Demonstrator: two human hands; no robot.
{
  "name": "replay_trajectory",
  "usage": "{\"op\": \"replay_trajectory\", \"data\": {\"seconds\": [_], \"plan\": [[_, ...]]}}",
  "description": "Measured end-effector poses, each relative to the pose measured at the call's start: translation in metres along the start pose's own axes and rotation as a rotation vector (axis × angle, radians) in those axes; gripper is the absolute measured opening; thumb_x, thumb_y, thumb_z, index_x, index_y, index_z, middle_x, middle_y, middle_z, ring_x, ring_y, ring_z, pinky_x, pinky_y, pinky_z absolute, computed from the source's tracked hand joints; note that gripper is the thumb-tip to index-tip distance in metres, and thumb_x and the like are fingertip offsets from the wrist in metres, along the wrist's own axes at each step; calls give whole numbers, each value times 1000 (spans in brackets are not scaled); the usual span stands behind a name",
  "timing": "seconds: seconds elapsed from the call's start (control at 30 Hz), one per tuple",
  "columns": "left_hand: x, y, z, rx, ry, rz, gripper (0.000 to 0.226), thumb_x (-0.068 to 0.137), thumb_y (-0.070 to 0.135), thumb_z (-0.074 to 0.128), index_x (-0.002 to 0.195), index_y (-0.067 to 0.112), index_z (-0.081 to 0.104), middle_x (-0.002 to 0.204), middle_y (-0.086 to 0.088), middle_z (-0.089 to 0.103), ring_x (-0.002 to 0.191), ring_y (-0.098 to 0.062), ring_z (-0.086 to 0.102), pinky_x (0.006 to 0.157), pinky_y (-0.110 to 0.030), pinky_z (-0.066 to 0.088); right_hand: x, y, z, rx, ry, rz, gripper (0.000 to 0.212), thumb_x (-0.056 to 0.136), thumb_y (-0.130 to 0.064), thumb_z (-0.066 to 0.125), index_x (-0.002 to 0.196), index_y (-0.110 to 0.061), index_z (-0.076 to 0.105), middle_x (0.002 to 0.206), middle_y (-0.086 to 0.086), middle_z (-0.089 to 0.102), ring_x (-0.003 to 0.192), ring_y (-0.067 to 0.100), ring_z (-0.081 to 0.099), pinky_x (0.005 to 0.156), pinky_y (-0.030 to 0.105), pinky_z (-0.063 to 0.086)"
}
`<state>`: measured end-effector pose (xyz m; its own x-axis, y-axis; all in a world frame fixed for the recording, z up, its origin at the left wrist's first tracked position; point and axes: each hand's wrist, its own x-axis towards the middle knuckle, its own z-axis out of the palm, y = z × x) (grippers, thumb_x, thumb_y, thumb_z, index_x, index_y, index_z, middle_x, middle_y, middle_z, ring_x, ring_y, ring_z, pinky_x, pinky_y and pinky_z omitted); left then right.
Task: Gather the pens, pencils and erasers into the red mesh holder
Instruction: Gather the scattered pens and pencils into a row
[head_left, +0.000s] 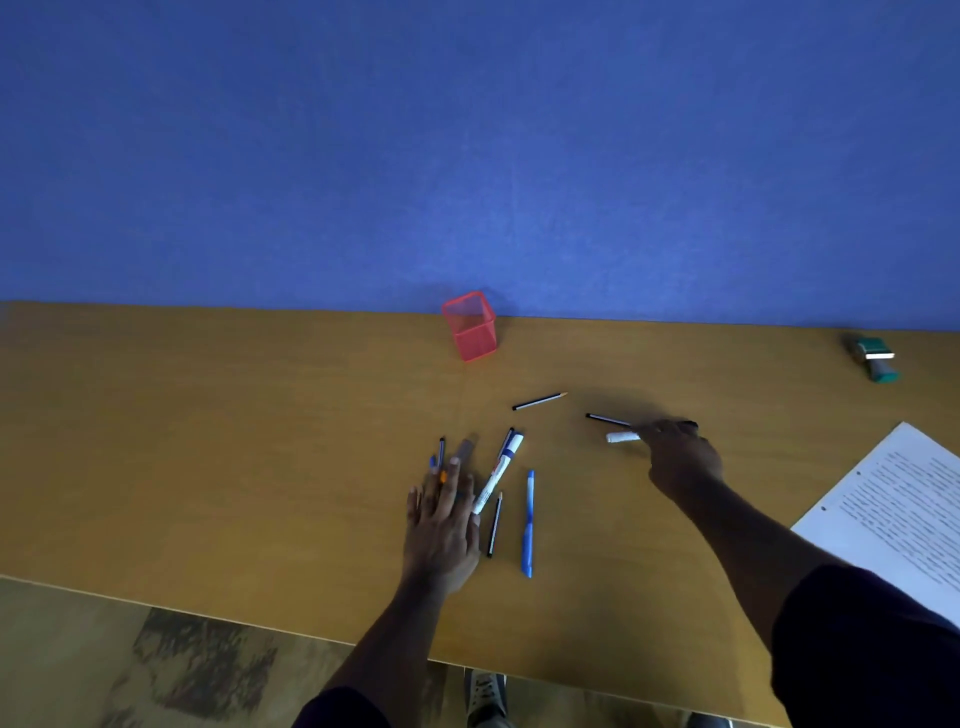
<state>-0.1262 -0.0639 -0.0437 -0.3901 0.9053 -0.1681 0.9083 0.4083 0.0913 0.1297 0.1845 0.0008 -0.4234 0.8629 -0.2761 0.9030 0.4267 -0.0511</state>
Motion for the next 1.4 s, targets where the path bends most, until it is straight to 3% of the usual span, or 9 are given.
{"op": "replay_trajectory", "data": {"seconds": [0.13,0.33,0.43,0.57,0.7,0.93,1.07,1.17,1.4], "plan": [[3,-12,-3,-6,-17,-25,60,105,42,28,160,18,22,169,-2,-13,157,-25,1,126,-46,12,-5,-19,8,-48,52,-87,40,90,-10,48,122,-31,62,119,0,59,113,25,54,90,36,50],[5,-19,-6,-30,-26,-36,61,106,45,22,161,20,14,169,-5,-15,157,-24,0,126,-42,16,-20,-69,18,50,-44,-202,44,100,-25,45,141,-42,42,120,1,57,112,24,58,86,35,50],[3,-15,-6,-40,-19,-27,61,106,45,21,162,21,11,169,-5,-15,157,-25,-1,126,-42,13,-25,-98,21,158,-82,-181,43,101,-34,43,144,-29,43,124,6,58,111,29,62,88,37,51],[4,-7,-8,-48,10,-22,61,106,46,22,161,22,15,170,-4,-11,157,-24,-2,126,-42,9,-25,-126,26,282,-87,-228,33,99,-35,50,125,-15,54,118,9,61,103,29,63,80,35,49],[8,8,-15,-70,69,-17,60,104,45,25,159,20,23,170,-7,-3,157,-24,-2,128,-44,8,-21,-129,23,229,-62,-353,30,100,-32,48,125,-16,55,123,7,59,111,28,60,85,36,50],[61,52,-42,-163,85,167,56,102,36,38,155,21,29,170,-4,3,157,-22,1,127,-41,8,3,-74,5,180,134,-123,47,86,-14,57,131,-22,58,139,4,50,125,29,49,95,38,51],[97,78,-54,-91,-80,232,60,101,48,39,154,20,30,170,-5,-8,156,-20,-11,126,-40,0,6,-51,6,169,0,-17,56,83,-13,58,138,-23,53,150,2,41,135,29,42,104,39,45],[115,89,-55,-119,-193,205,64,100,53,39,154,19,29,170,-4,-6,156,-21,-10,126,-40,0,4,-51,11,210,-44,-14,60,82,-8,54,140,-24,49,145,-1,45,128,30,47,100,41,50],[126,79,-53,-80,-162,171,75,102,52,37,155,0,25,168,-9,7,157,-25,4,127,-41,5,-6,-87,19,382,-95,-157,49,86,-4,49,133,-15,53,134,6,46,124,29,50,98,42,51]]}}
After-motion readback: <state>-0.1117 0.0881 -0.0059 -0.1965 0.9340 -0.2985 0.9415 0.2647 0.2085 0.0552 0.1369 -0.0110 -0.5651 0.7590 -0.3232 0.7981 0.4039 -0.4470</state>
